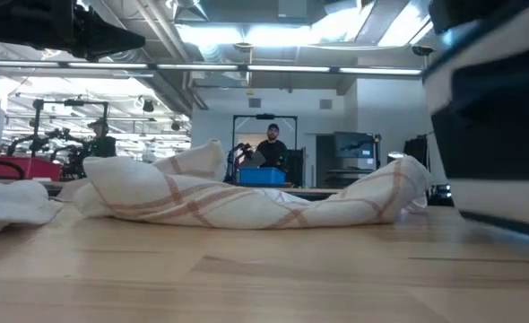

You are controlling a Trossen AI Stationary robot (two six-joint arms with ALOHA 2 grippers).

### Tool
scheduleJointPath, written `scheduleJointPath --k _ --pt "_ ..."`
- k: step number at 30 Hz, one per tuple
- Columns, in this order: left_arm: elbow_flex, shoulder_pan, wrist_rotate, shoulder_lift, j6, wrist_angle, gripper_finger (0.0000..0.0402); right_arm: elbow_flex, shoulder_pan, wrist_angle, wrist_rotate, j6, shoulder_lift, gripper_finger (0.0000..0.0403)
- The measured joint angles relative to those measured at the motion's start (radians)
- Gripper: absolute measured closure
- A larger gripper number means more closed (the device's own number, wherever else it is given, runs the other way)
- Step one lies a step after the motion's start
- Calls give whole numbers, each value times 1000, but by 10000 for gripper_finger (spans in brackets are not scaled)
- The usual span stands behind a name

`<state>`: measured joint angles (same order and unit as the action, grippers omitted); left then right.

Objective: Fold towel
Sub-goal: Move the blue laundry bin on the top right of the table

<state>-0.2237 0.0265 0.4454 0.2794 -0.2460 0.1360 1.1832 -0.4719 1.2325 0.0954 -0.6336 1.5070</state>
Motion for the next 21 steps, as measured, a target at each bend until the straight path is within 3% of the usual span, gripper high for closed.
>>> scheduleJointPath --k 6,11,16,21 --pt "0 0 0 0 10 -18 402 203 13 99 36 -96 0 394" --pt "0 0 0 0 11 -21 402 349 74 222 259 -171 -12 397" --pt "0 0 0 0 5 -20 402 386 234 225 433 -182 -82 398" --pt "0 0 0 0 3 -20 402 385 458 227 515 -104 -139 399"
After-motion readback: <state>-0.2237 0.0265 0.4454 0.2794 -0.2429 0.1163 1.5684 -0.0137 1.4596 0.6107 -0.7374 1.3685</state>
